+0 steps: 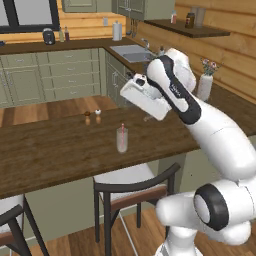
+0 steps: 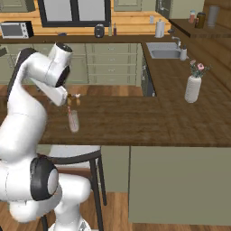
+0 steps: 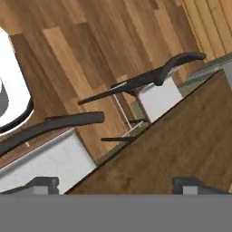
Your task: Take a straw from the drawer in front and place it inside the glass cup on the dining counter.
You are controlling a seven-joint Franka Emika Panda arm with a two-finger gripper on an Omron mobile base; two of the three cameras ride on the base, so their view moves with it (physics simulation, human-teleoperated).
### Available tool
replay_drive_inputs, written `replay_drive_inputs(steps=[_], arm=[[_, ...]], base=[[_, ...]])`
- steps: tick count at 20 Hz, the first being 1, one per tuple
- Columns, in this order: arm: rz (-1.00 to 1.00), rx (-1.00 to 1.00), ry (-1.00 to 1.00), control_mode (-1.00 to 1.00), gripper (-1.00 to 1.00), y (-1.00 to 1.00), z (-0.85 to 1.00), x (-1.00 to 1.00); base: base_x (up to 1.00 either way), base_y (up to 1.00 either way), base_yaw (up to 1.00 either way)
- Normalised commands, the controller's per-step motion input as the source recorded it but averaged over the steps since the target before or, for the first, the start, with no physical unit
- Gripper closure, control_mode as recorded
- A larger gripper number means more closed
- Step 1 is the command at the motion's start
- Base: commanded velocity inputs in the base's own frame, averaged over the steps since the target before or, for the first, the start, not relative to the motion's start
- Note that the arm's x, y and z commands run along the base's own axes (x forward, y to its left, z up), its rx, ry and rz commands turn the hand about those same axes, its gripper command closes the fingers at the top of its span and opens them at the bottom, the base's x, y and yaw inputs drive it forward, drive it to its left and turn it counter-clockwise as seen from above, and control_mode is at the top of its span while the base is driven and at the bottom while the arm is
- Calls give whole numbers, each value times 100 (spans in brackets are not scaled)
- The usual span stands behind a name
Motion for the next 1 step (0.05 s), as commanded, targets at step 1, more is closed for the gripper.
replay_drive_inputs(steps=[1], arm=[[0,-25,-39,-100,-100,0,0,-100]], base=[[0,0,0]])
